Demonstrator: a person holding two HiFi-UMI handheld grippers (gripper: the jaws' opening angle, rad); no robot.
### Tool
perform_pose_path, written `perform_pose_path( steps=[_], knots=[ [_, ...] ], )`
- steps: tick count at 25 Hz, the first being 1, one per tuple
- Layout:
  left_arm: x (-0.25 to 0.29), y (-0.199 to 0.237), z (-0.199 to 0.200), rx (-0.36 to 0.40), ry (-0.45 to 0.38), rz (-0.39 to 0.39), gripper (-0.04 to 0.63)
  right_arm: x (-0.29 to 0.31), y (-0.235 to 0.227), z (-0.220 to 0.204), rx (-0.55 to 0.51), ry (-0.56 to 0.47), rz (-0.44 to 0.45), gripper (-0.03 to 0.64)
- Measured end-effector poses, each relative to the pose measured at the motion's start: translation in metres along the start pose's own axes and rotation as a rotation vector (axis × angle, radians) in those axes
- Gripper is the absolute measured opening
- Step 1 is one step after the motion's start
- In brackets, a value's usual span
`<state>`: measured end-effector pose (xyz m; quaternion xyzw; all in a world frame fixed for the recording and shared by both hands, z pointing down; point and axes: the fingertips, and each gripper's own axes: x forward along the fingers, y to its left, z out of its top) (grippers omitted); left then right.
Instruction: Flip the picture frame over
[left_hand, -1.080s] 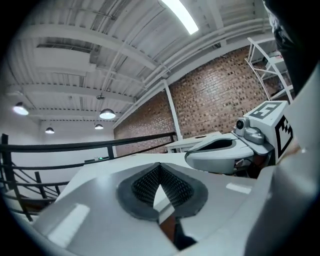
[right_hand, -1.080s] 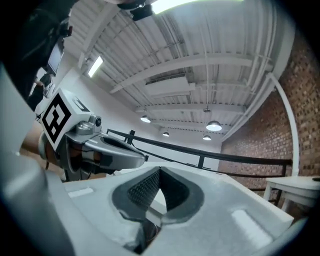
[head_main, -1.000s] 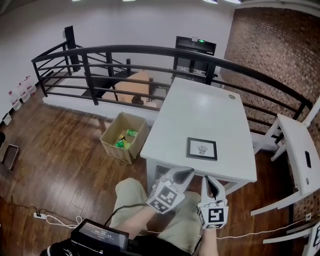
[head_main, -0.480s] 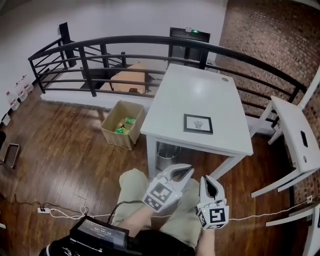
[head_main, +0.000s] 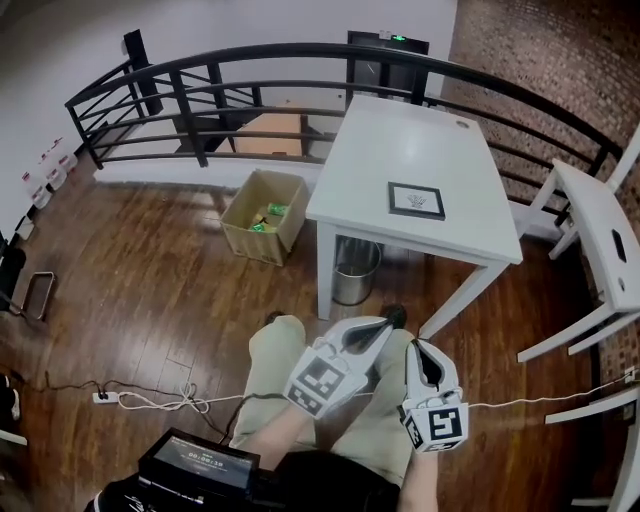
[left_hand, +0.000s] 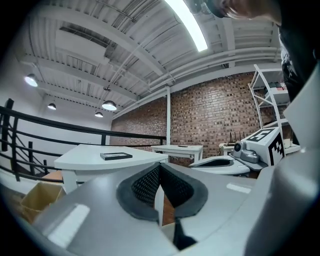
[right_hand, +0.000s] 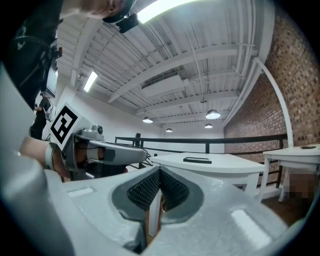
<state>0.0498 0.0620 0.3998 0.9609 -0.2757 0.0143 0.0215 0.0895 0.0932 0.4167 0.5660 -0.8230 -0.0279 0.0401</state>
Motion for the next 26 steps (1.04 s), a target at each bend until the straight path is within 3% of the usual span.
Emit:
perform_pose_path(
  steps=[9, 26],
  knots=[
    [-0.037, -0.015, -0.002, -0.047, -0.005, 0.018, 0.015, -0.022, 0.039, 0.002, -0.025, 0.015, 0.044, -0.009],
    [-0.047, -0.003, 0.001, -0.041, -0.024, 0.027, 0.015, -0.018, 0.044, 0.002, -0.1, 0.038, 0.016, -0.009]
  ],
)
